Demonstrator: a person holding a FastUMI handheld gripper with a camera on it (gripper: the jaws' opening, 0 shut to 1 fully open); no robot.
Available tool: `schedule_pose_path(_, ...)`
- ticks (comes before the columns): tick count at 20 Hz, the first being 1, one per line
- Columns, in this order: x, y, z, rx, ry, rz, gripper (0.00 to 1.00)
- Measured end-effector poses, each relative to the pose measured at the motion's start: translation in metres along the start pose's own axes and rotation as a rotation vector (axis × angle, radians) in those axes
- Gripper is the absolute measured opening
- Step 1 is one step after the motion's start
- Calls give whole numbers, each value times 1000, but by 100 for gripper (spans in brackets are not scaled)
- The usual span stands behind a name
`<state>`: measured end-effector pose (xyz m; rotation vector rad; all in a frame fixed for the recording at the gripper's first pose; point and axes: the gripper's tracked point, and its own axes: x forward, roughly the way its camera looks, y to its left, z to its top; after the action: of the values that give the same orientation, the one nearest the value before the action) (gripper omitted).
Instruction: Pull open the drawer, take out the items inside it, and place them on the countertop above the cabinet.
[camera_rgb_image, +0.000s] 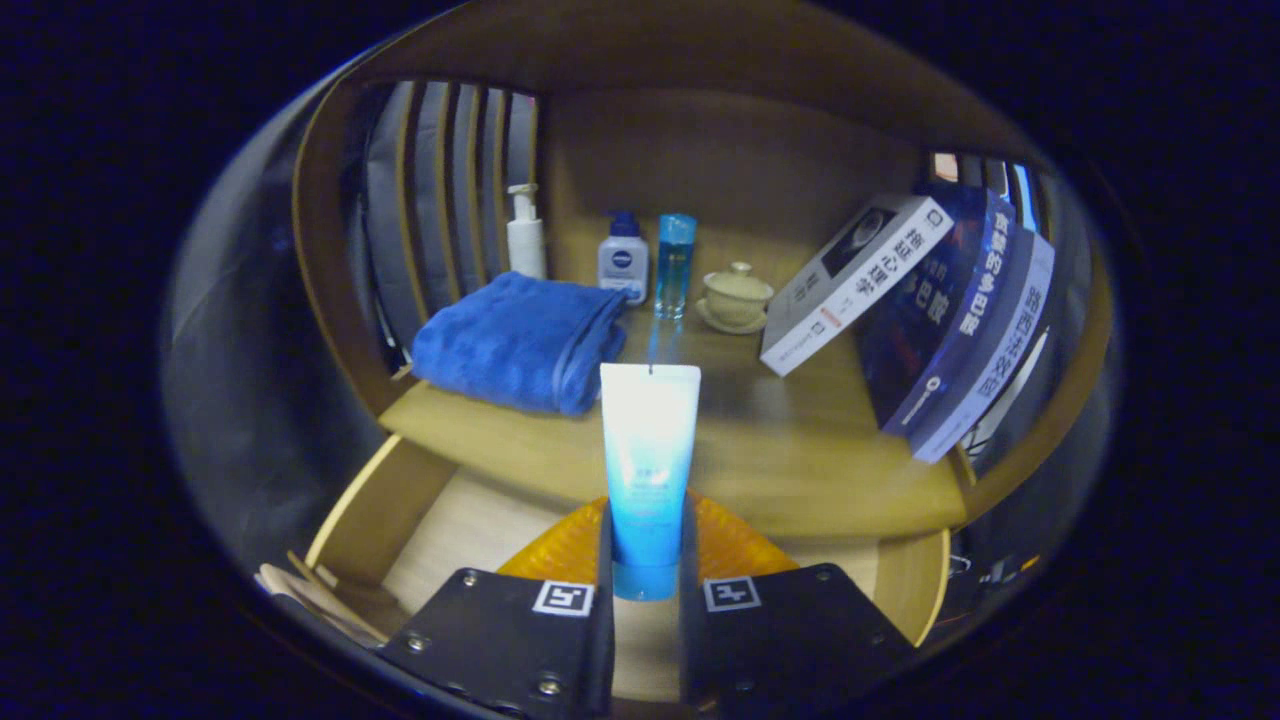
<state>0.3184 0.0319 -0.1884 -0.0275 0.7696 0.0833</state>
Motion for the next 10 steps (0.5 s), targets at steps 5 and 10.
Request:
schedule_pose_path(5,41,-5,5,64,41,-32,26)
schedule_pose_path(10,55,-5,15,114,20,-37,35)
